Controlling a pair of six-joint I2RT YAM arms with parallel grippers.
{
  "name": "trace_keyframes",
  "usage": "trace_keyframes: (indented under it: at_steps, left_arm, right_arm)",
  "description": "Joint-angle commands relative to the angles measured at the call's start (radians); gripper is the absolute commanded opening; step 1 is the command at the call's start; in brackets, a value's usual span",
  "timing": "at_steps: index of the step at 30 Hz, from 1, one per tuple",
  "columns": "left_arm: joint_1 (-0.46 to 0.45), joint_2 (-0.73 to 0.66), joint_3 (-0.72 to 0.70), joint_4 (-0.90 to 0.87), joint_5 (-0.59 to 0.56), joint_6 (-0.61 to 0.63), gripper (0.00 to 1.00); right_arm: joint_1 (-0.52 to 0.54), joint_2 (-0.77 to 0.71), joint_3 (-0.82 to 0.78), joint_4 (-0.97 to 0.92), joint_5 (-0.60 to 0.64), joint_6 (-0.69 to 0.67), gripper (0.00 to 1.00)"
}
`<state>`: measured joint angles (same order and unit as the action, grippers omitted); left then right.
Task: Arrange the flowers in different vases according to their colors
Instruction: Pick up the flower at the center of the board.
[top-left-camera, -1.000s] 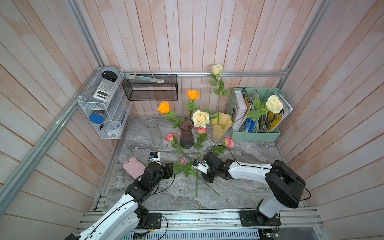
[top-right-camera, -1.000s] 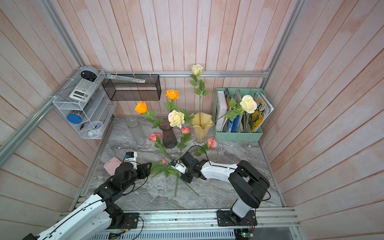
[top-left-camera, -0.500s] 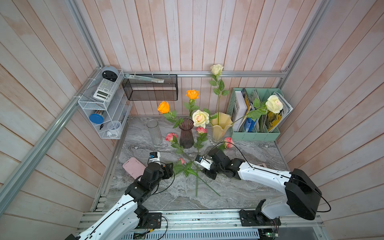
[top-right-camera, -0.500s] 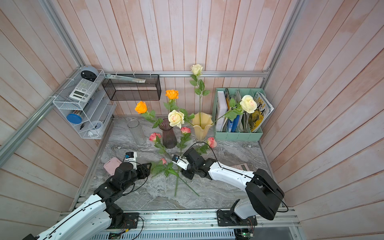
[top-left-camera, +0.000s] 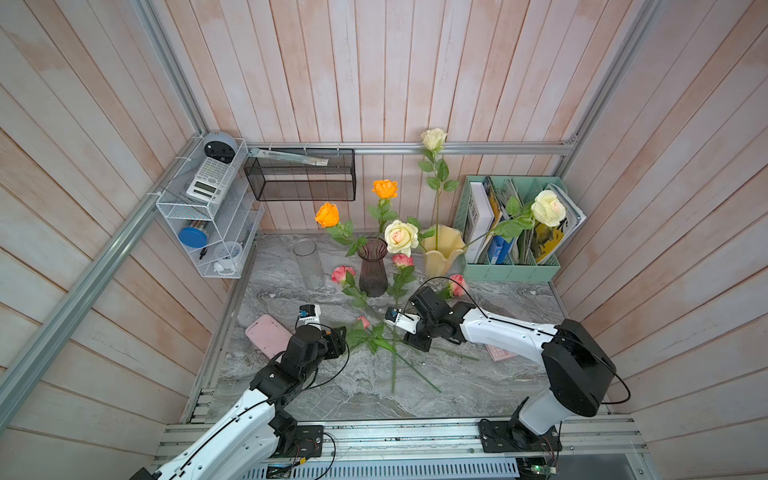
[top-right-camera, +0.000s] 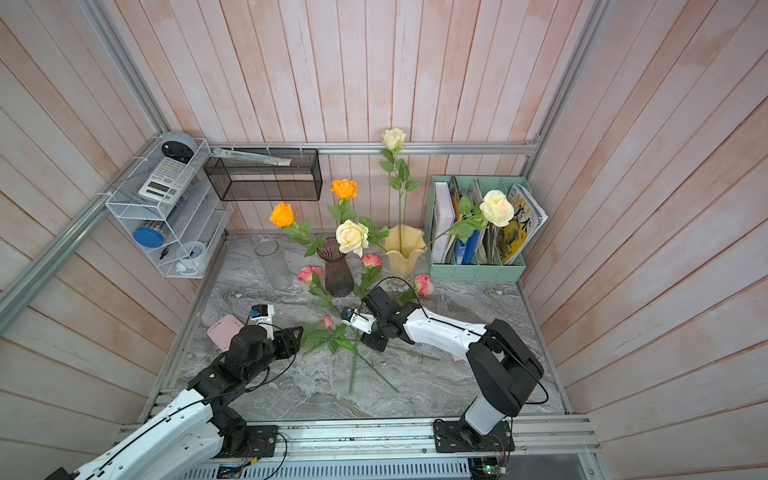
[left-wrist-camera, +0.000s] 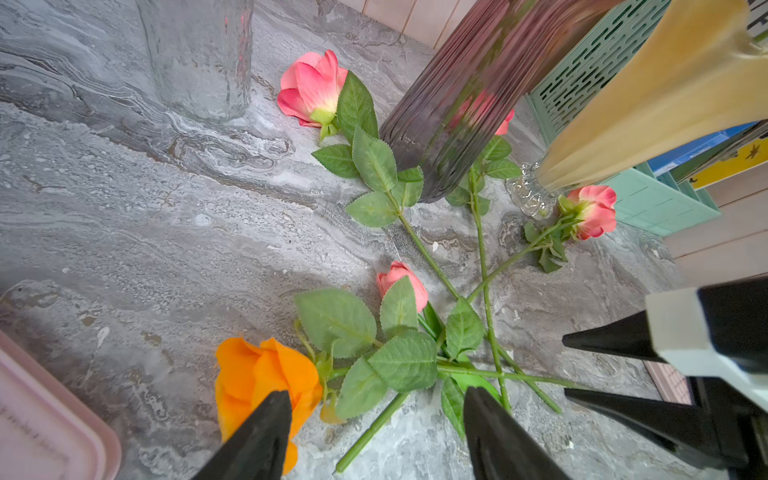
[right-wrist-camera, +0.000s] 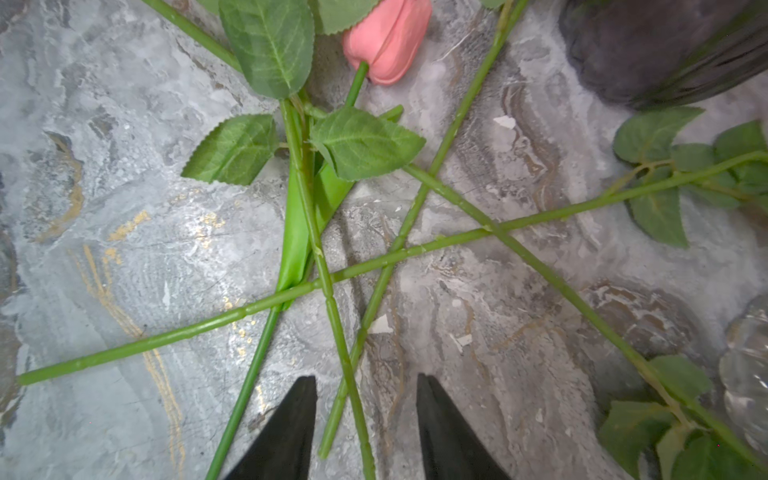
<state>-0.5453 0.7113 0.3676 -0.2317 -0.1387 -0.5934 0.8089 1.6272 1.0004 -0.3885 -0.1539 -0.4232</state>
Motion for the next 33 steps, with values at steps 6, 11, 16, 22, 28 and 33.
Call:
trace_keyframes:
  at_steps: [6,11,16,22,28,33]
  left_arm:
    - [0.002,-0.009,-0.01,0.0,-0.013,0.022,0.71]
    - [0.003,-0.013,-0.011,-0.003,-0.015,0.024,0.71]
    - [0.003,-0.013,-0.012,-0.003,-0.017,0.026,0.71]
    - [0.002,-0.02,-0.013,-0.007,-0.019,0.025,0.71]
    - [0.002,-0.036,-0.016,-0.019,-0.025,0.028,0.71]
    - [0.002,-0.034,-0.015,-0.021,-0.025,0.028,0.71]
  right_arm:
    - [-0.005,0.102,0.105,-0.136,-0.068,-0.032,0.46]
    - [-0.005,0.133,0.135,-0.158,-0.075,-0.032,0.46]
    - [-0.004,0.17,0.167,-0.18,-0.071,-0.025,0.4]
    - [0.001,0.21,0.199,-0.198,-0.069,-0.017,0.25]
    - [0.012,0.233,0.211,-0.2,-0.057,-0.01,0.21]
    - [0.015,0.241,0.215,-0.201,-0.06,-0.006,0.18]
